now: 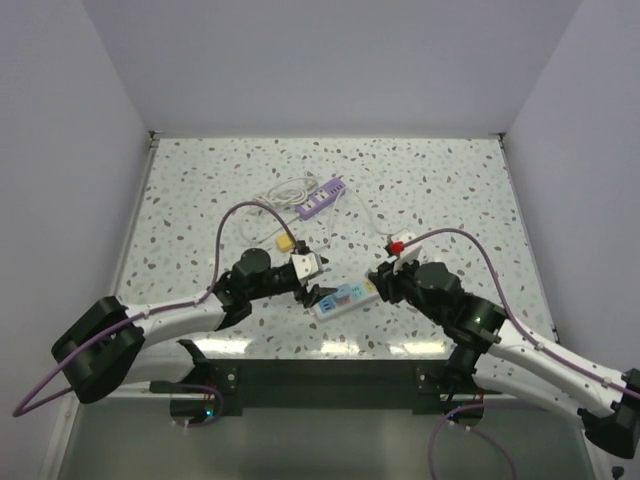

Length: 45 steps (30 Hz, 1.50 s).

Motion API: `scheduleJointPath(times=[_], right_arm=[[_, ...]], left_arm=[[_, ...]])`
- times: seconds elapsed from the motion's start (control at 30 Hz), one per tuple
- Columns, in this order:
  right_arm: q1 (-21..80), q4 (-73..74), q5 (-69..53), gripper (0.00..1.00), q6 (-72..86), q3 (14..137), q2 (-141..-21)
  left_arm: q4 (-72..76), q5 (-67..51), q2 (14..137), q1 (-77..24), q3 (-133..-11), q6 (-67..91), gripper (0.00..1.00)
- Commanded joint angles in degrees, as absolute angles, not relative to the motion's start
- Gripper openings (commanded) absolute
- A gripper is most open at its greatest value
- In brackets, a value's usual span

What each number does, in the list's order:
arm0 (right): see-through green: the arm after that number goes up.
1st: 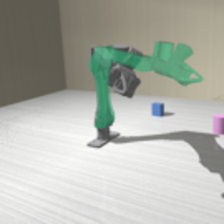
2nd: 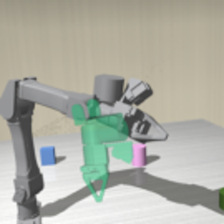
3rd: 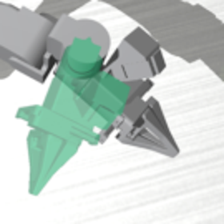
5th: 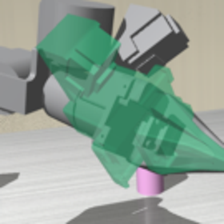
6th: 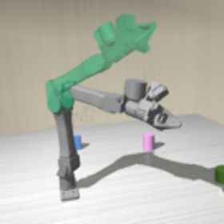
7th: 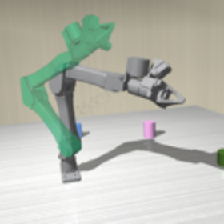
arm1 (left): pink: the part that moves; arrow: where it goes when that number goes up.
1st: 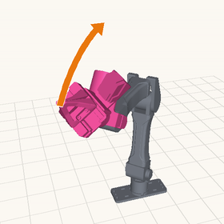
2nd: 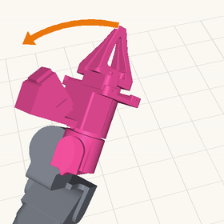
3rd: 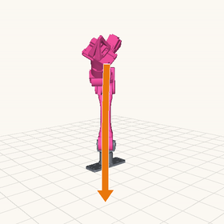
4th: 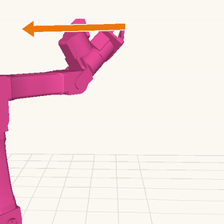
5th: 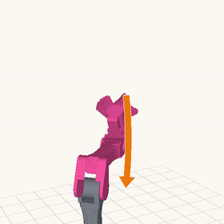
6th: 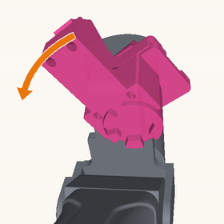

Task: Insert the plug

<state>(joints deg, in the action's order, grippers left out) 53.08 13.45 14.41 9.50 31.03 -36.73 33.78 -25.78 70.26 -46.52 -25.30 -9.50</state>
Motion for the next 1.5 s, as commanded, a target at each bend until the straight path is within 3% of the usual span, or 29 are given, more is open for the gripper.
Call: scheduleJointPath(times=[0.0, 0.6, 1.27, 1.47], right_arm=[[53.00, 14.94, 22.05, 0.00, 11.69, 33.57, -40.07], [52.56, 16.44, 29.09, 0.00, 14.59, 32.96, -45.08], [42.10, 8.79, 16.44, 0.00, 11.52, 31.46, -50.88], [42.01, 10.10, 15.91, 0.00, 11.86, 33.22, -54.23]], left_arm=[[43.49, -16.70, 69.26, -46.41, -21.98, -4.58, 0.75], [51.06, -6.15, 81.03, -55.19, -23.47, -2.64, 0.77], [48.87, -5.62, 89.12, -56.07, -27.86, -4.04, 0.77], [46.15, -5.01, 90.09, -56.16, -29.00, -4.92, 0.71]])
